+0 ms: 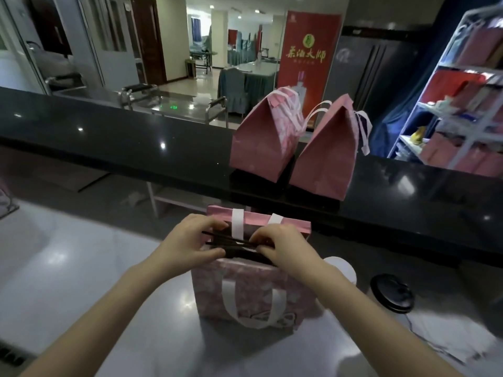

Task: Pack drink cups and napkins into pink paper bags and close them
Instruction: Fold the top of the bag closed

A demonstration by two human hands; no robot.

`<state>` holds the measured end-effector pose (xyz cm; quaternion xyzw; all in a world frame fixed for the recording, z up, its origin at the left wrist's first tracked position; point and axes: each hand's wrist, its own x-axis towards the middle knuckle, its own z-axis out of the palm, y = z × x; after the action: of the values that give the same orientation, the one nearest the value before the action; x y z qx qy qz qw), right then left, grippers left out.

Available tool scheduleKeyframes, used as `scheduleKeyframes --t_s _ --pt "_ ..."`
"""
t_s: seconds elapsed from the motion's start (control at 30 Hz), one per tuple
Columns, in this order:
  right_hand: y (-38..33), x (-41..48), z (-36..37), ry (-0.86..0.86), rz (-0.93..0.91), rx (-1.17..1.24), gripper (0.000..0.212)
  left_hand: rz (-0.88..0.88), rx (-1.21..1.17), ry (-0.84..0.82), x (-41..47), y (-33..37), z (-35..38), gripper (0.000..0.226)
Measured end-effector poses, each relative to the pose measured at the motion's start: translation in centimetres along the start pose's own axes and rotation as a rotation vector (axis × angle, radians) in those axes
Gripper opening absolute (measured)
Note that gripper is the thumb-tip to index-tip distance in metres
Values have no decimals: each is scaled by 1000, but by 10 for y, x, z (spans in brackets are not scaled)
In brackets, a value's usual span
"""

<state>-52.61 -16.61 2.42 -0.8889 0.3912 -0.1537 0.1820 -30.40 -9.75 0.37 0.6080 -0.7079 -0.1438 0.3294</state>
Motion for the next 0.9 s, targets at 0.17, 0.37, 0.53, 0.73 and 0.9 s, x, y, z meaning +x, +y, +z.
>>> scheduleKeyframes --t_s 0.17,0.37,0.53,0.73,0.9 --pt "6 2 -4 -15 -34 38 19 -62 46 49 -10 -4 -2 66" --pt "34 -12 2 -79 -31 21 18 -100 75 61 -13 -2 2 64" --pt "42 -18 1 24 -108 54 33 -89 -13 -39 -15 1 10 73" --pt "56 -19 -7 127 -142 -239 42 5 -22 -41 6 -8 12 75" --pt "63 1 -3 54 -18 -351 39 28 23 -31 32 -22 20 95"
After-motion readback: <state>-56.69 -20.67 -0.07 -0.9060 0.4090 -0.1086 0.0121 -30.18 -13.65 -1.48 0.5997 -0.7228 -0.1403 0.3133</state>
